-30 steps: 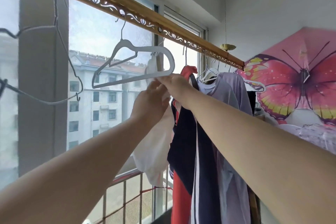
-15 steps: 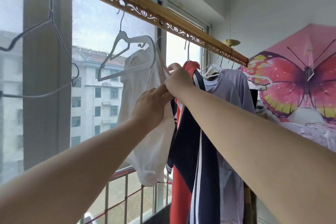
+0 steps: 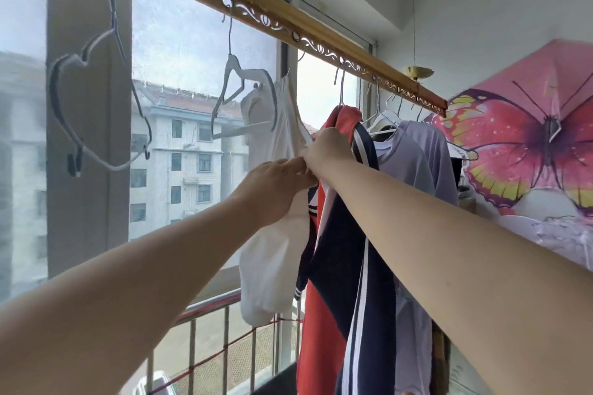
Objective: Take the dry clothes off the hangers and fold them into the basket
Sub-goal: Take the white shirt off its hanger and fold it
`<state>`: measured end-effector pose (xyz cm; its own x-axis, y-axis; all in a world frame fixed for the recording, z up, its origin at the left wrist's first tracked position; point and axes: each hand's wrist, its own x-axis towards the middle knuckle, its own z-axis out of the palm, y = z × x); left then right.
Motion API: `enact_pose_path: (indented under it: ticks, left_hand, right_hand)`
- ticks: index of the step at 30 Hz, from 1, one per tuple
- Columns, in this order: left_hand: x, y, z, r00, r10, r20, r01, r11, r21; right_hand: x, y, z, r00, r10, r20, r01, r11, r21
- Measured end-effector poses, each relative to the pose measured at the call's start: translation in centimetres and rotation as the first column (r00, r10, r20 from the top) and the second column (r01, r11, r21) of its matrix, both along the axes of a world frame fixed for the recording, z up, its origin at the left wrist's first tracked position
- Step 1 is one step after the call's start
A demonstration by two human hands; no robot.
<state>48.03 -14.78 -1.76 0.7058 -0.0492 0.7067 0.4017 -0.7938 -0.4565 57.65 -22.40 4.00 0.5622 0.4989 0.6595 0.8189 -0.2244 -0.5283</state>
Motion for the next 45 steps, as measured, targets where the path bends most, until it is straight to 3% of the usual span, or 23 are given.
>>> enact_pose_path:
  ticks: [3, 6, 11, 16, 19, 22, 26, 27, 28, 30, 31, 35, 41, 45]
  left_hand:
    - [-0.5, 1.2, -0.3, 0.989, 0.122, -0.081, -0.122, 0.993, 0.009]
    - [-0.9, 2.5, -0.2, 0.987, 0.151, -0.062, -0.157, 0.980, -0.121]
    - [-0.3, 3.3, 0.3, 0.988, 0.094, 0.120, -0.047, 0.937, -0.347]
    - [0.6, 4.5, 1.9, 0.949, 0.207, 0.238, -0.074, 0.880, -0.470]
    - [0.8, 5.5, 2.1, 0.952, 0.247, 0.183, -0.100, 0.812, -0.575]
    - [0.8, 6.0, 2.1, 0.945, 0.318, 0.076, -0.201, 0.750, -0.630]
    - [1.5, 6.9, 0.9, 0.967, 0.251, -0.043, -0.231, 0.790, -0.568]
    - [1.7, 6.6, 1.0, 0.972, 0.235, 0.004, -0.187, 0.782, -0.594]
    - [2.0, 6.1, 1.2, 0.979, 0.140, 0.146, -0.018, 0.777, -0.629]
    - [2.5, 5.3, 2.2, 0.934, 0.042, 0.354, 0.170, 0.820, -0.546]
    - [2.8, 4.9, 2.6, 0.924, 0.016, 0.382, 0.199, 0.832, -0.517]
    - [3.7, 5.2, 2.7, 0.953, 0.054, 0.299, 0.138, 0.800, -0.585]
    - [2.8, 6.2, 1.4, 0.954, 0.234, 0.187, 0.001, 0.620, -0.784]
    - [1.3, 6.2, 0.0, 0.946, 0.322, -0.041, -0.221, 0.545, -0.808]
  right_hand:
    - [0.1, -0.2, 0.7, 0.995, -0.056, 0.081, 0.049, 0.995, 0.090]
    - [0.8, -0.6, 1.8, 0.992, -0.104, 0.072, 0.088, 0.976, 0.200]
    - [1.7, -1.3, 1.8, 0.998, 0.053, 0.023, -0.057, 0.846, 0.531]
    - [1.1, -1.7, 2.2, 0.986, 0.151, 0.077, -0.162, 0.710, 0.686]
    - [0.6, -1.9, 3.3, 0.961, 0.270, 0.068, -0.229, 0.627, 0.744]
    - [0.4, -2.2, 4.7, 0.959, 0.261, 0.108, -0.247, 0.591, 0.768]
    - [0.2, -2.2, 6.4, 0.940, 0.315, 0.133, -0.299, 0.569, 0.766]
    - [0.1, -2.0, 6.6, 0.932, 0.339, 0.130, -0.314, 0.571, 0.758]
    - [0.0, -1.7, 6.7, 0.926, 0.355, 0.125, -0.323, 0.580, 0.748]
    - [-0.1, -1.2, 6.8, 0.927, 0.353, 0.128, -0.330, 0.602, 0.727]
    - [-0.2, -1.1, 6.8, 0.928, 0.348, 0.134, -0.332, 0.604, 0.724]
    - [-0.6, -1.7, 7.6, 0.910, 0.389, 0.147, -0.358, 0.554, 0.752]
    - [-1.1, -2.3, 7.2, 0.905, 0.390, 0.168, -0.378, 0.558, 0.739]
    - [-0.9, -1.8, 5.9, 0.910, 0.389, 0.140, -0.360, 0.579, 0.731]
